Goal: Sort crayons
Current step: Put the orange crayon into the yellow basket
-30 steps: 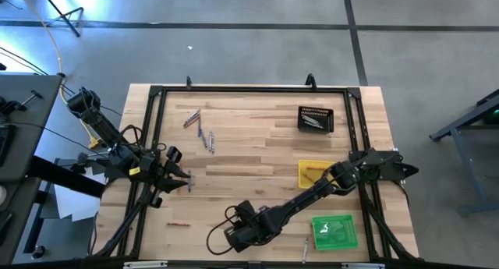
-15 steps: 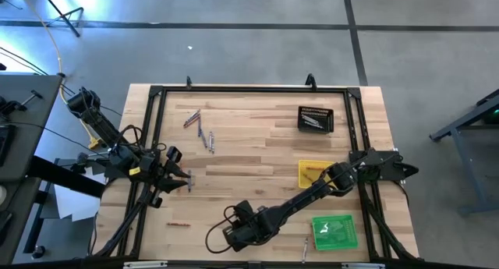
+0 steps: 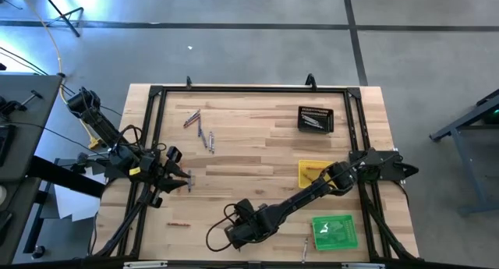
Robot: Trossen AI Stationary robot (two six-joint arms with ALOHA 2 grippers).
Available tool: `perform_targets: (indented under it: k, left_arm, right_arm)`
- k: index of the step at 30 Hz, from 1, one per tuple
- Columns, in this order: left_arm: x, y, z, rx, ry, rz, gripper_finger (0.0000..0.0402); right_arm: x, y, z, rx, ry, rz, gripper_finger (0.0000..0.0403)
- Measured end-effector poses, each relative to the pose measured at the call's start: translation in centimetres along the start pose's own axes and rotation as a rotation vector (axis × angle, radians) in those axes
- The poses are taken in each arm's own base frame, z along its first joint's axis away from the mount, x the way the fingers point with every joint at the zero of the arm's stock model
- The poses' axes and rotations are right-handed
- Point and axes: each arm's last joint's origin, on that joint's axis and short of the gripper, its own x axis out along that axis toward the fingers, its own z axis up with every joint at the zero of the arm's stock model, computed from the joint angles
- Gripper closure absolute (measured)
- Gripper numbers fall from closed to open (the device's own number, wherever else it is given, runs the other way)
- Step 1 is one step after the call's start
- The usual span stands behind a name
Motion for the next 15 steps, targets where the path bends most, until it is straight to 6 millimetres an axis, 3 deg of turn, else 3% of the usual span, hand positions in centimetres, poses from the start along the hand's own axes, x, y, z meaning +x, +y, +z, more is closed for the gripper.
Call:
perform_targets:
  k: [5, 12, 15]
  left_arm:
    - [0.0, 0.0, 0.0, -0.006, 0.002, 0.000, 0.0328]
    - [0.0, 0.0, -0.1, -0.006, 0.006, -0.001, 0.0328]
    - [0.0, 0.0, -0.1, -0.006, 0.007, -0.001, 0.0328]
  right_arm:
    - [-0.7, 0.1, 0.5, -0.056, 0.042, -0.033, 0.0382]
    - [-3.2, -1.1, 1.5, -0.176, 0.102, -0.271, 0.0384]
    - [-4.0, -1.2, 1.8, -0.224, 0.147, -0.290, 0.0384]
